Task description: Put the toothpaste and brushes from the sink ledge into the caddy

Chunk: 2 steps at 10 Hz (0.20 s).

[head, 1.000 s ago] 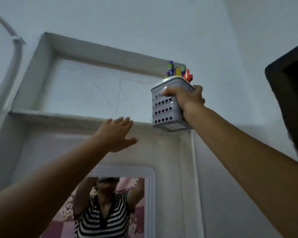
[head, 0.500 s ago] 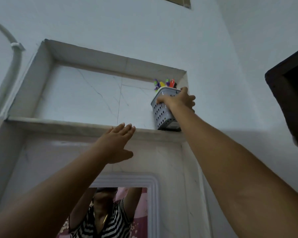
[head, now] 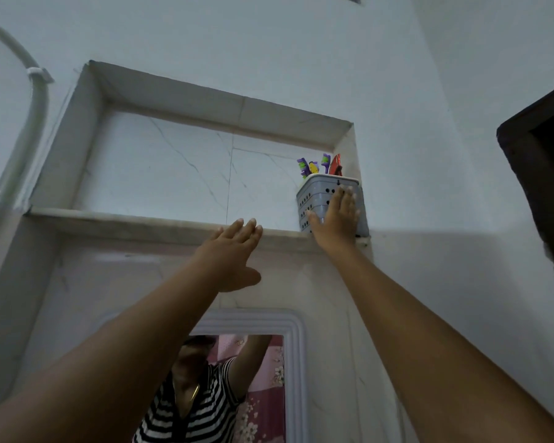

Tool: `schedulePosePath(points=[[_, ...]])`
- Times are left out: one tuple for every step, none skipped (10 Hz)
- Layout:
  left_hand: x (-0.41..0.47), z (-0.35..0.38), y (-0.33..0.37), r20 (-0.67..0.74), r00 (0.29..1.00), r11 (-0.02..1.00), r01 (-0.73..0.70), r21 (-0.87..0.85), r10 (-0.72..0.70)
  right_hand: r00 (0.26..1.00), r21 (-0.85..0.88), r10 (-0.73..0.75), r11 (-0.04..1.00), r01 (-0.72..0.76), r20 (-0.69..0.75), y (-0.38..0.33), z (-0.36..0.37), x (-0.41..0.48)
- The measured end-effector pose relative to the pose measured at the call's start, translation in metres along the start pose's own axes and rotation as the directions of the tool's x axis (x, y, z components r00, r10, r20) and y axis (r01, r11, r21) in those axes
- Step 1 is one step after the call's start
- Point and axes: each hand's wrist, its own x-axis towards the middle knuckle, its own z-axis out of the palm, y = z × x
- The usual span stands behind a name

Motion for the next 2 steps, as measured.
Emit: schedulePosePath(points=[[-0.007, -0.008, 0.01, -0.008, 1.0, 0.999, 0.007, 0.047, -0.007, 0.994, 0.144, 0.011, 0.989, -0.027, 0.11, -0.006, -0.02, -0.037], [-0.032, -0.009, 0.023, -0.207, 0.978, 0.997, 0.009, 0.079, 0.008, 0.998, 0.3, -0.055, 0.953, 0.051, 0.005, -0.016, -0.041, -0.084]])
